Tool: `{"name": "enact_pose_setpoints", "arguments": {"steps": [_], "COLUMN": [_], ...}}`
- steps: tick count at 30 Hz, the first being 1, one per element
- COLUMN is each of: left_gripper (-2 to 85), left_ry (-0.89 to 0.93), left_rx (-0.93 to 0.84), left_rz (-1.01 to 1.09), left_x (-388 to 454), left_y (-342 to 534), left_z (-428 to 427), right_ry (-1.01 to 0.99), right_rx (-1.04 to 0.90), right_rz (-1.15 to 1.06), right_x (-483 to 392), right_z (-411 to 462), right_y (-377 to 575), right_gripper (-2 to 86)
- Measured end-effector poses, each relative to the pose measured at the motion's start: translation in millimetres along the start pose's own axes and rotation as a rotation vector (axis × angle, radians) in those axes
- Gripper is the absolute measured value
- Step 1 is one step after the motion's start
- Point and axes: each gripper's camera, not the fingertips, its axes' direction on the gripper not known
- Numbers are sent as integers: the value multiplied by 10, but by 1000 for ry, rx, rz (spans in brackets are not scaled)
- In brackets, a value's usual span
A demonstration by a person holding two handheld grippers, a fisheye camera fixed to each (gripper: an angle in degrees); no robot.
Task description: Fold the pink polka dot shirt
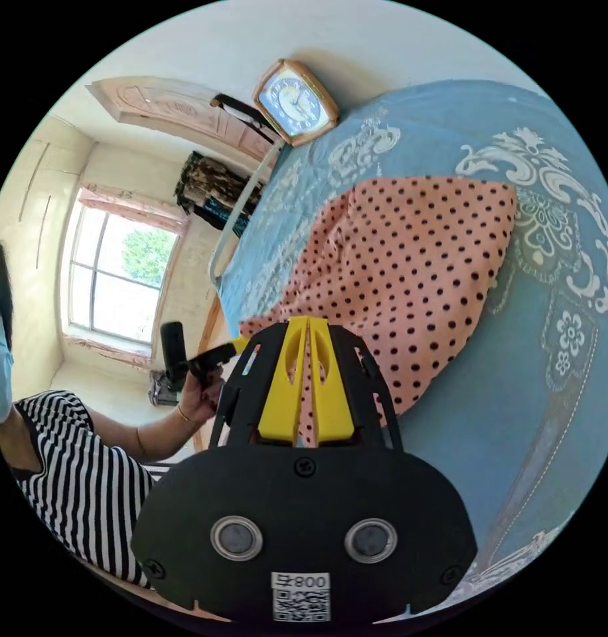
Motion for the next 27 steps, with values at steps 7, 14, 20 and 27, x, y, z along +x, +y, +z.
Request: {"name": "enact_pose_setpoints", "arguments": {"steps": [7, 14, 20, 27], "left_gripper": [15, 16, 8, 4], "left_ry": [-38, -40, -102, -119], "left_rx": [-28, -77, -173, -231], "left_rz": [-115, 86, 217, 190], "left_x": [-234, 228, 608, 535], "left_y": [66, 239, 172, 74], "left_z": [-114, -262, 186, 287], "right_ry": [-61, -57, 131, 258], "right_rx": [-3, 130, 114, 141], "right_rz": [32, 150, 160, 104], "right_x": [147, 295, 88, -15], "right_z": [202, -8, 387, 753], "right_y": [139, 921, 1295, 1265], "right_gripper": [7, 50, 83, 78]}}
